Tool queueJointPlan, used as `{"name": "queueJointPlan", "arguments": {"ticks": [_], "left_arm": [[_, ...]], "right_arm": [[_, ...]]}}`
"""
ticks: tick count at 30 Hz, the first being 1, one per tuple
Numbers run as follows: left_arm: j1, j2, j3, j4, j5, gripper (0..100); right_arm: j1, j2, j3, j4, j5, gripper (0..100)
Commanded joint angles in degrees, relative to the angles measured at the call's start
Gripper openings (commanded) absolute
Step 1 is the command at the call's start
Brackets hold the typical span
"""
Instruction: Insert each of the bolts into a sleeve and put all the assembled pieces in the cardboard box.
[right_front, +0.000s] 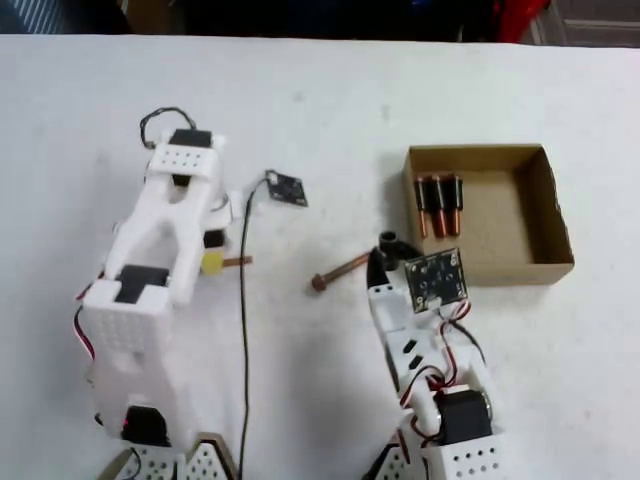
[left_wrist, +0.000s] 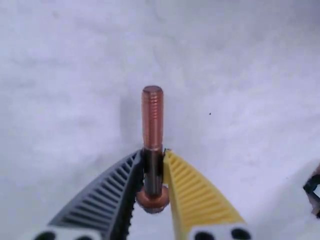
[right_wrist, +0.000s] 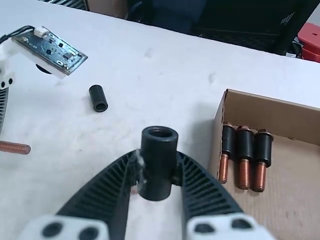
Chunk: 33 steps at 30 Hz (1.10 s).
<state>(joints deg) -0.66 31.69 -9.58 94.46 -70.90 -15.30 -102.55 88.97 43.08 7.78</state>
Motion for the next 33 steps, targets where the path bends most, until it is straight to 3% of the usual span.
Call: {"name": "queueJointPlan", "arguments": {"ticks": [1, 13, 22, 33], "left_arm": [[0.0, -0.6, -0.9, -0.4, -0.5, 10], [-0.1, -1.3, -3.2, -0.6, 0.9, 9], [2.9, -9.6, -9.1, 4.7, 13.9, 9], [3.5, -17.5, -8.9, 5.1, 35.5, 9]], "right_arm": [[0.1, -0.7, -0.4, -1.6, -0.5, 1.7], [0.1, -0.7, -0.4, -1.6, -0.4, 1.7], [0.1, -0.7, -0.4, -1.6, -0.4, 1.7], [0.1, -0.7, -0.4, -1.6, -0.4, 1.7]]}}
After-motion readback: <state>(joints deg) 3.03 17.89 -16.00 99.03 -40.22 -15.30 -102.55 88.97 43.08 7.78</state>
